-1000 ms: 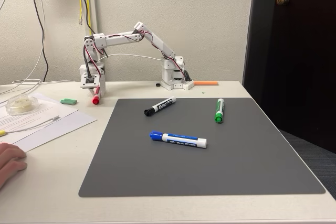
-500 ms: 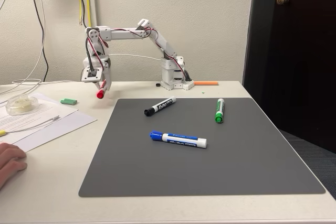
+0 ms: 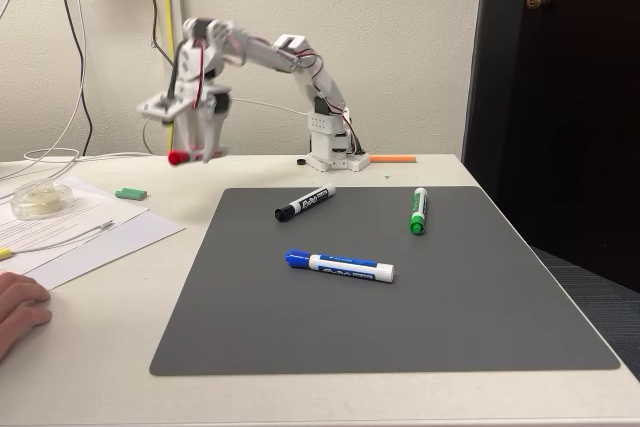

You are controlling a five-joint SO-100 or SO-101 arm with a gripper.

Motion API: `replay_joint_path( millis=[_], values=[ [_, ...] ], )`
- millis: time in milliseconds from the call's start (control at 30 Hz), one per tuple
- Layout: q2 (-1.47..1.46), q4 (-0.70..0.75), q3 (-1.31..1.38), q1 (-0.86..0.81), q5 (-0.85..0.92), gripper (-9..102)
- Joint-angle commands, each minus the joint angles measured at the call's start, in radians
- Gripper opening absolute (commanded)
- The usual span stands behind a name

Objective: Pick up the red marker.

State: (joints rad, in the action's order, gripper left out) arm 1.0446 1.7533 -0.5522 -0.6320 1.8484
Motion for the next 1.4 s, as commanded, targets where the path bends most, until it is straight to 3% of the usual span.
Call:
replay_joint_path(
  millis=[0,267,467,633,1067,1367],
  values=[
    [0.146,-0.005,0.009,0.060,-0.124,4],
    [0.337,-0.005,-0.031,0.172,-0.534,4],
    [0.578,-0.005,-0.222,0.291,-0.799,3],
    [0.695,-0.006,-0.221,0.331,-1.146,3],
    [0.910,-0.048,-0.331,0.598,-1.586,3],
    [1.393,-0.439,-0.965,0.689,-1.695,3]
  ],
)
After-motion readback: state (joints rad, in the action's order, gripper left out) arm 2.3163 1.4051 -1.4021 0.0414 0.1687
